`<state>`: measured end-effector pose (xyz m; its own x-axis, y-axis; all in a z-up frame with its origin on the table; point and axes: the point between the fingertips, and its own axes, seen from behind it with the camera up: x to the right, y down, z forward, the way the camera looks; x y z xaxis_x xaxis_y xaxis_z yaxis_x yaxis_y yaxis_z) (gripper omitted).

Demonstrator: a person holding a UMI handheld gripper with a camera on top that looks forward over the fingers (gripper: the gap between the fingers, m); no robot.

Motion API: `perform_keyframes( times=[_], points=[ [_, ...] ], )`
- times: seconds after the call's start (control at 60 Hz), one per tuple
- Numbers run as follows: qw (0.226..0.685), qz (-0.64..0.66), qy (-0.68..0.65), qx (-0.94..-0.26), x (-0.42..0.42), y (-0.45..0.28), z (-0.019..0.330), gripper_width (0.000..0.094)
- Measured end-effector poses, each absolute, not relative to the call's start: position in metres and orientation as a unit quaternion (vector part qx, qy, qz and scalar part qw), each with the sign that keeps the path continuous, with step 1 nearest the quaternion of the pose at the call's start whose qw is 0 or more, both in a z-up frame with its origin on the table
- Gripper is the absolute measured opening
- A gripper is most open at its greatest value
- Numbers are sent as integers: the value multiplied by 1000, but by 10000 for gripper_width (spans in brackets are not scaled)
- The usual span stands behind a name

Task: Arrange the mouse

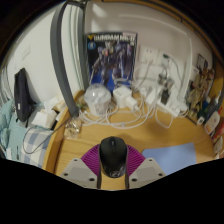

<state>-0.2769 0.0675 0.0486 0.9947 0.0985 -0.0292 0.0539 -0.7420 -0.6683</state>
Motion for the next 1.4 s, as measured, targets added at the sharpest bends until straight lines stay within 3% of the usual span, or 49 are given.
perform_keyframes(
  times=[0.2,0.333,0.417,0.533,0.867,0.95,0.967,1.0,1.083,1.25,1.333,1.367,1.4],
  points=[
    [441,14,-37,-897,-204,85,171,313],
    [463,-18,-18,-886,-127,83,208,315],
    [456,-18,17,-890,-85,78,195,319],
    [428,-21,36,-903,-44,69,150,318],
    [325,17,14,-946,-46,26,14,318],
    [313,14,11,-950,-49,22,-7,343],
    [308,13,11,-951,-49,19,-11,394],
    [320,4,7,-947,-48,23,-11,360],
    [320,-2,7,-947,-49,22,-11,385],
    [315,2,15,-949,-48,23,-12,488],
    [306,-14,3,-952,-43,20,-9,756],
    [301,-21,-6,-954,-41,16,-8,829],
    [297,-27,-11,-954,-41,11,-4,844]
  ],
)
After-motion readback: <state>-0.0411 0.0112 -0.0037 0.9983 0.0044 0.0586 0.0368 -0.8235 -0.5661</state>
